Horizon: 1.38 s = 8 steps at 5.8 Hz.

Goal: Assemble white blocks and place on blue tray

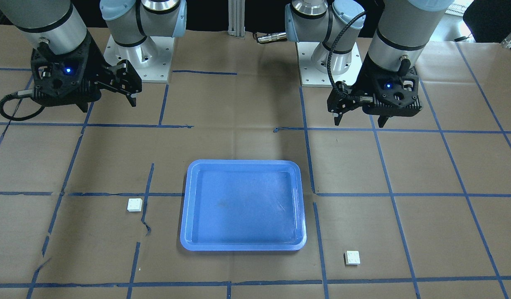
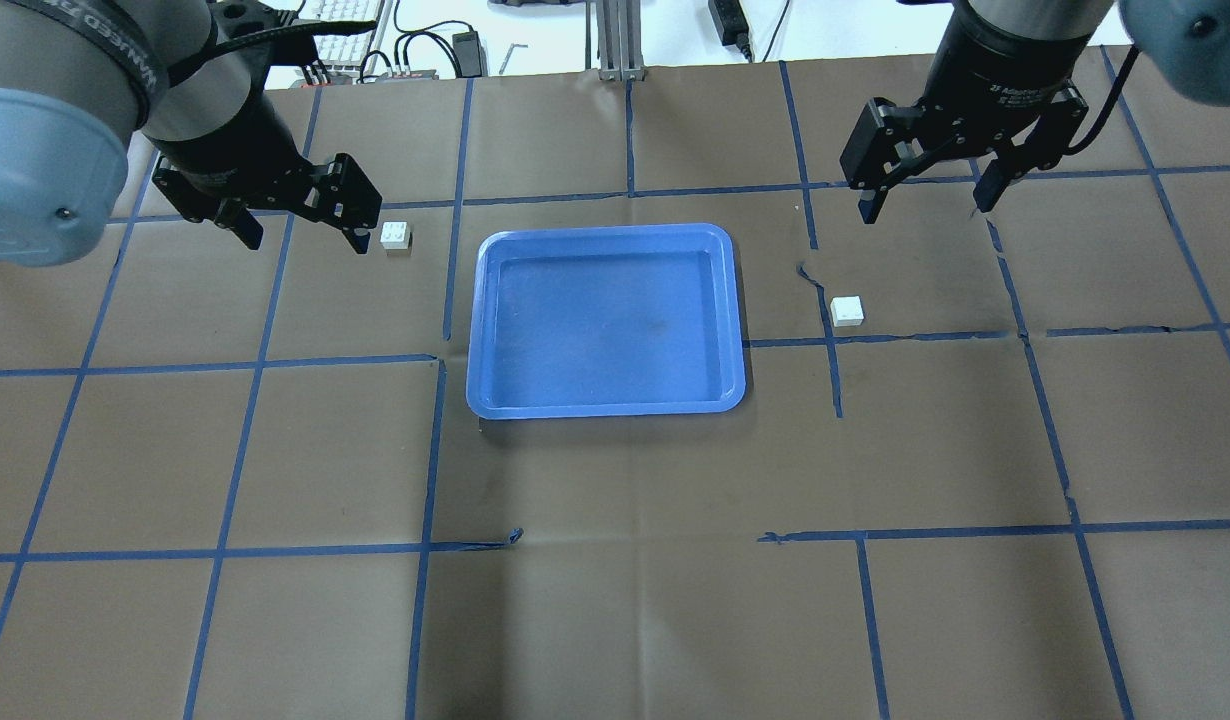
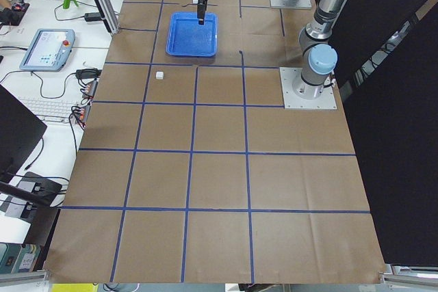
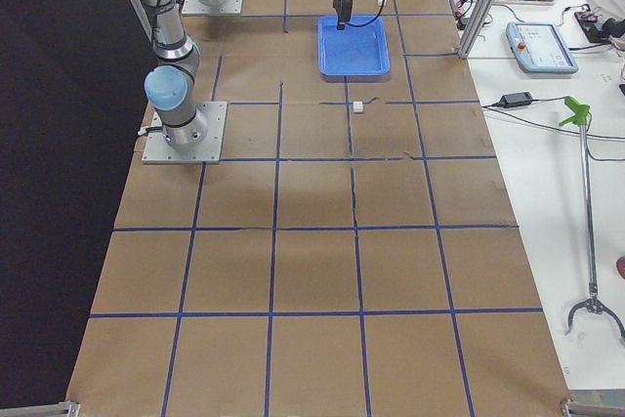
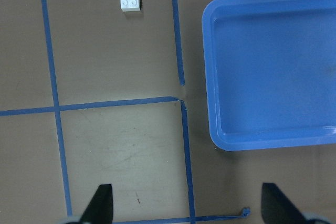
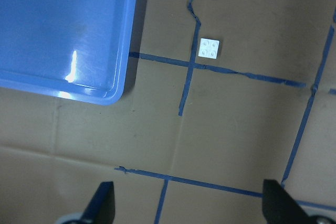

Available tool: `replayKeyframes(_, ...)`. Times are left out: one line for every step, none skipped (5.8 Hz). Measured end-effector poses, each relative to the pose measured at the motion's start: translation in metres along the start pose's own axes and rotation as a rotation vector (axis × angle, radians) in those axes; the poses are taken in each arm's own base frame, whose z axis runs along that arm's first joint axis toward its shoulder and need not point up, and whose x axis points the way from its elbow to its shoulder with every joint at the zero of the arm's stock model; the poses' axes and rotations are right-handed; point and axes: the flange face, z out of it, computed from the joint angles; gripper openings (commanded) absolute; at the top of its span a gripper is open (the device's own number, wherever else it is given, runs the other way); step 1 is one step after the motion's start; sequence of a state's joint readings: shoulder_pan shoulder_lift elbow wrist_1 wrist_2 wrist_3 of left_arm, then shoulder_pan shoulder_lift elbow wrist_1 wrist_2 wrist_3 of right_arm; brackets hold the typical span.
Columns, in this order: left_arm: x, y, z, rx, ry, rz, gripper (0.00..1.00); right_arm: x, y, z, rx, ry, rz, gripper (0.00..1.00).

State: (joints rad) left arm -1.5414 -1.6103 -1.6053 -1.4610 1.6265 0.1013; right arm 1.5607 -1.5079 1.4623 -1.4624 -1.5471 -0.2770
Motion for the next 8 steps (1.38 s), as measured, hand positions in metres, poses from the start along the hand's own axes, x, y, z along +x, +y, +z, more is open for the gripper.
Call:
replayKeyframes(-0.014,-0.030,0.027,-0.032,-0.011,-0.011,0.99,0.006,-0.008,0.004,0.012,0.005,-0.256,1.00)
replayKeyframes(-0.027,-0.081,0.070,-0.035,-0.014,-0.021,0.99,0.015,-0.023,0.014,0.033,0.018,-0.556,1.00)
replayKeyframes(-0.034,-0.131,0.119,-0.007,-0.011,-0.023,0.99,0.023,-0.038,0.025,0.049,0.034,-0.850,0.99)
replayKeyframes(-0.038,-0.171,0.175,0.019,-0.006,-0.016,0.99,0.040,-0.048,0.034,0.064,0.033,-1.063,0.99)
replayKeyframes(-0.040,-0.192,0.228,0.025,-0.004,-0.008,0.99,0.068,-0.057,0.048,0.108,-0.012,-1.188,0.99)
replayKeyframes(-0.039,-0.198,0.262,0.018,-0.001,-0.002,0.93,0.096,-0.065,0.070,0.185,-0.094,-1.261,0.99)
replayKeyframes(-0.038,-0.199,0.280,0.007,0.008,0.003,0.66,0.120,-0.068,0.104,0.272,-0.185,-1.303,0.99)
replayKeyframes(-0.036,-0.199,0.288,0.001,0.018,0.005,0.30,0.141,-0.068,0.141,0.359,-0.248,-1.321,0.99)
